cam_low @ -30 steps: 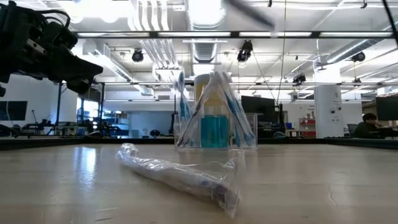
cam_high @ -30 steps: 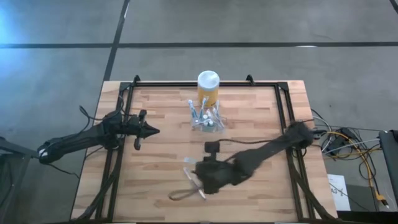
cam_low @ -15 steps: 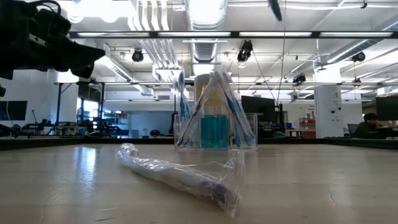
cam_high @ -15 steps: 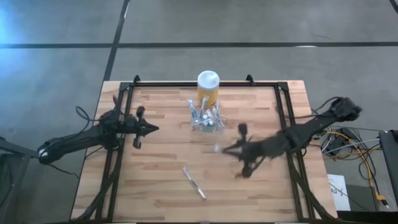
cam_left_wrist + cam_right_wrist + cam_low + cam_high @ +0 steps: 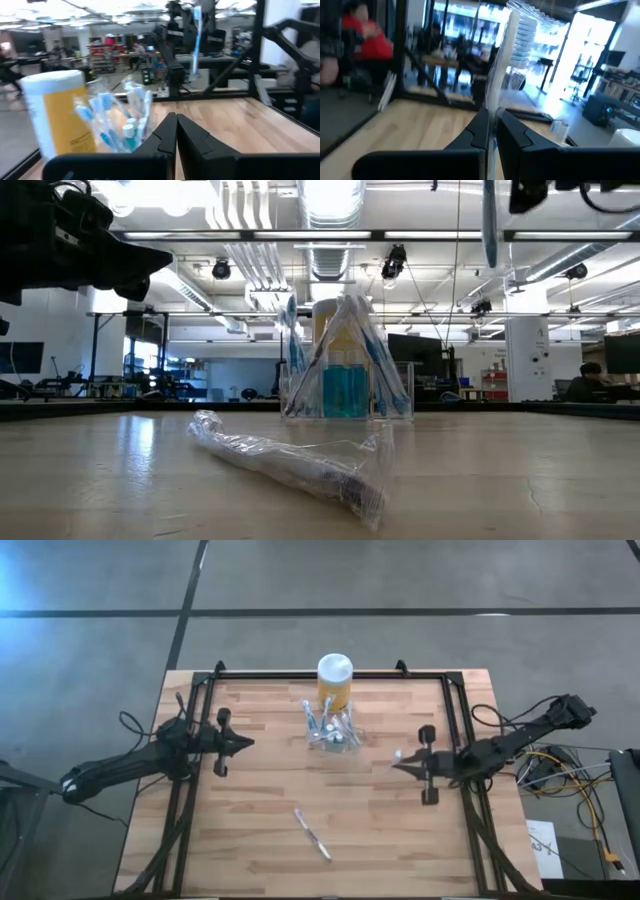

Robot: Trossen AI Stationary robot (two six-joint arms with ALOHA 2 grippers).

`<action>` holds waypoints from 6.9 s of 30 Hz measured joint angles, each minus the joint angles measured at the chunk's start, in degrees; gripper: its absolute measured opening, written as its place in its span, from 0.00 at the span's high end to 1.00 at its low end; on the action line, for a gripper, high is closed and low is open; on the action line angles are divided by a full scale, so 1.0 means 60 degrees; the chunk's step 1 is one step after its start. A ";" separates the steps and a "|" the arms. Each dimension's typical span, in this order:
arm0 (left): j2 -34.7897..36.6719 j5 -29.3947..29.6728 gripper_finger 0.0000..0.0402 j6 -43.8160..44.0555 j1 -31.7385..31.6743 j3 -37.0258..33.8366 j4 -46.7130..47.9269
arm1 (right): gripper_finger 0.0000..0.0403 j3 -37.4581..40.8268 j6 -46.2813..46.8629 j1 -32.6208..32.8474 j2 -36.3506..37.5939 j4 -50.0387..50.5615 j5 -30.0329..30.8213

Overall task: Pick & Place toothbrushing station
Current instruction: Put the blue toothbrush into the transparent organizer, then put the violet toothbrush into the transparent organizer

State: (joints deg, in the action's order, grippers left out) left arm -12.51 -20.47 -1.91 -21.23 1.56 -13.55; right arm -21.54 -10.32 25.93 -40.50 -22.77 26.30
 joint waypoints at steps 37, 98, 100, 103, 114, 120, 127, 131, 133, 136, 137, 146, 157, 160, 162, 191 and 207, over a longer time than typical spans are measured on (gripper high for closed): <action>0.0000 0.0507 0.97 0.1544 0.0000 0.0007 -0.0415 | 0.97 0.0934 -0.0346 -0.2637 0.0743 -0.1773 0.0301; -0.0011 0.0642 0.98 0.1653 -0.0004 0.0004 -0.0060 | 0.72 0.0200 0.2976 -0.5281 -0.9627 -0.8141 0.0345; -0.0011 0.0639 0.97 0.1649 -0.0001 0.0007 -0.0062 | 0.67 0.0203 0.2985 -0.5285 -0.9183 -0.7444 0.0397; -0.0011 0.0639 0.97 0.1643 -0.0004 0.0008 -0.0063 | 0.62 0.0203 0.3250 -0.5232 -0.8331 -0.6425 0.0393; -0.0011 0.0638 0.97 0.1640 0.0000 0.0008 -0.0074 | 0.58 -0.0958 0.3562 -0.4020 -0.4975 -0.1282 0.0326; -0.0011 0.0649 0.99 0.1839 -0.0004 0.0004 -0.0070 | 0.64 -0.2641 0.3567 -0.2586 -0.4944 0.1205 0.0502; -0.0015 0.0653 0.99 0.1829 -0.0007 0.0008 -0.0004 | 0.79 -0.4449 0.4422 -0.1178 -0.6464 0.2737 0.1370; -0.0011 0.0656 0.99 0.1799 -0.0007 0.0008 -0.0003 | 0.88 -0.5474 0.5426 -0.0744 -0.7727 0.3416 0.1242; -0.0011 0.0654 0.98 0.1820 -0.0007 0.0006 -0.0005 | 0.92 -0.6131 0.5983 -0.0623 -0.8479 0.4185 0.0965; -0.0011 0.0933 0.96 0.2222 -0.0007 0.0007 -0.0005 | 0.95 -0.7322 0.6795 -0.0566 -0.9631 0.5341 0.0415; -0.0011 0.1113 0.96 0.2366 -0.0007 0.0008 -0.0009 | 0.96 -0.7730 0.6956 -0.0564 -1.0012 0.5645 0.0199; -0.0011 0.1279 0.96 0.2743 -0.0011 0.0004 -0.0027 | 0.98 -1.1375 0.8176 -0.0776 -1.3005 0.7963 -0.2606; -0.0015 0.1231 0.95 0.3294 -0.0011 0.0008 -0.0015 | 0.75 -1.4713 0.8633 -0.0867 -1.5184 1.0536 -0.3405; -0.0015 0.1105 0.95 0.3347 -0.0011 0.0004 -0.0005 | 0.65 -1.5359 0.8686 -0.0906 -1.5705 1.0816 -0.3390; -0.0015 0.1079 0.95 0.3350 -0.0008 0.0007 -0.0002 | 0.60 -1.5744 0.8824 -0.0923 -1.6018 1.1159 -0.3398; -0.0073 0.1024 0.95 0.3184 0.0011 -0.0178 0.0181 | 0.94 -1.5880 0.8212 -0.0996 -1.6687 1.3024 -0.3555; -0.0078 -0.1127 0.98 0.2920 0.0209 -0.0189 -0.0337 | 0.96 -1.4723 0.6561 0.0180 -1.3989 1.2328 0.1163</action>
State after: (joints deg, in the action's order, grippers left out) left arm -12.98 -27.23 15.61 -19.98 0.43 -15.57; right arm -109.88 29.04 27.01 -124.43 51.19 33.29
